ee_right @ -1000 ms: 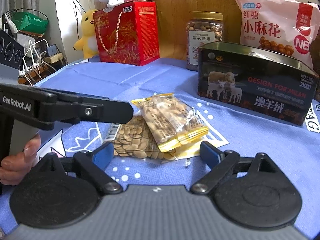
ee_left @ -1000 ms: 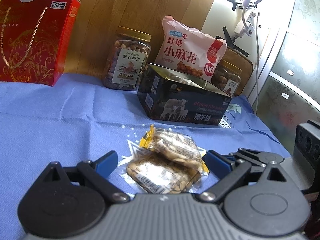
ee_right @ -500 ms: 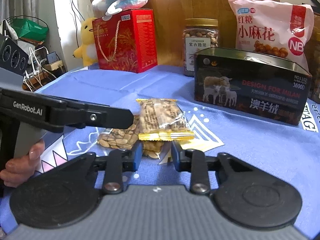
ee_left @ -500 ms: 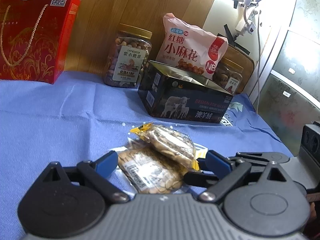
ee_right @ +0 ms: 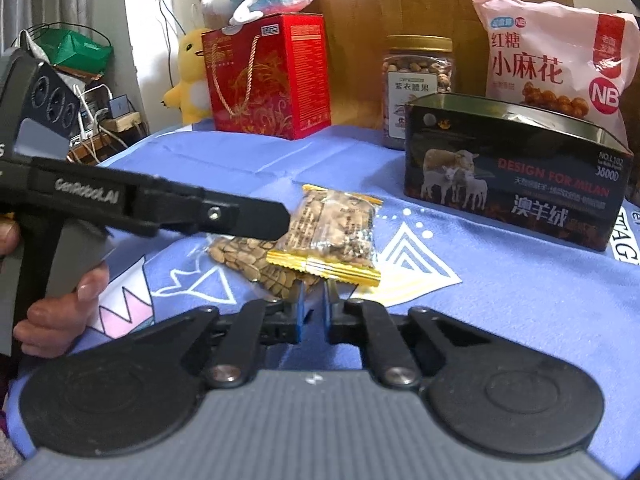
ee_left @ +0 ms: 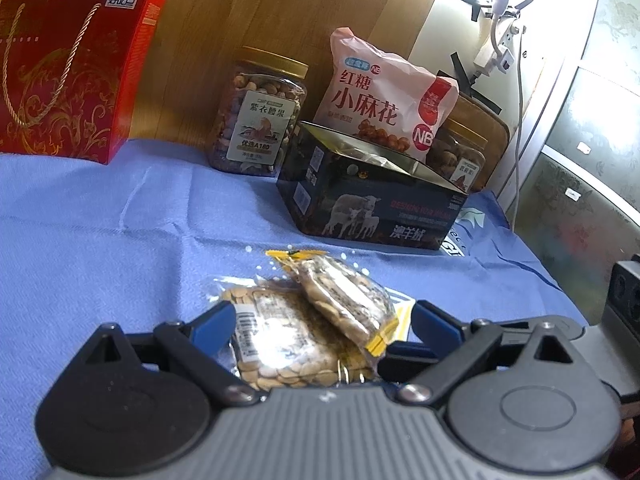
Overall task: Organize snacks
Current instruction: 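Close the right gripper on the peanut packet with the yellow strip, then lift the peanut packet off the table with the right gripper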
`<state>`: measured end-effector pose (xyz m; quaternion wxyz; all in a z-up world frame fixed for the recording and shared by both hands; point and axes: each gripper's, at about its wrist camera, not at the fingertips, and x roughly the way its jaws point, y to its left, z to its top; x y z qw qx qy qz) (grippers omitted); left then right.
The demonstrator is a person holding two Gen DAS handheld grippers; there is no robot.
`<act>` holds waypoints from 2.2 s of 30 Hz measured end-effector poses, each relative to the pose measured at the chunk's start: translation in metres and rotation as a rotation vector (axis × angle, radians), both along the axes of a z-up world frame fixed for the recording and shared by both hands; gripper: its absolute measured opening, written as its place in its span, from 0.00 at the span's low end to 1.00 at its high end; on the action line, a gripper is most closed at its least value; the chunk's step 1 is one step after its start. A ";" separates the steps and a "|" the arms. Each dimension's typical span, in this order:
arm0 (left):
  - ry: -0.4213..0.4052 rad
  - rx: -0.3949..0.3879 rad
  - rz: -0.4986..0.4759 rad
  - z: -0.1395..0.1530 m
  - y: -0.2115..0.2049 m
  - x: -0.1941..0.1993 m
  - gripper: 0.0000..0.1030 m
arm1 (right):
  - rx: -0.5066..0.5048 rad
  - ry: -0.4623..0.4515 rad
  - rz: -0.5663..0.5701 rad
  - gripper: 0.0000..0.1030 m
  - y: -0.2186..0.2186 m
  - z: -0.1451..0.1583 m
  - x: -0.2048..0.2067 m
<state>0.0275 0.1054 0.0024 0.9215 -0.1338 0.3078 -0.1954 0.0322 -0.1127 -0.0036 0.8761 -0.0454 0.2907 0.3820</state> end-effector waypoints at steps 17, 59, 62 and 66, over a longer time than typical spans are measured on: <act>0.004 -0.010 0.003 -0.001 0.001 0.002 0.95 | -0.025 -0.017 0.030 0.33 -0.007 0.004 -0.012; -0.004 -0.092 0.079 0.002 0.023 0.004 0.95 | 0.052 -0.001 0.030 0.47 -0.004 0.028 0.029; -0.010 -0.126 0.090 0.003 0.029 0.004 0.95 | 0.030 0.002 0.039 0.65 0.004 0.023 0.035; 0.007 -0.165 0.076 0.001 0.033 0.006 0.95 | 0.037 0.040 0.050 0.78 0.016 0.018 0.041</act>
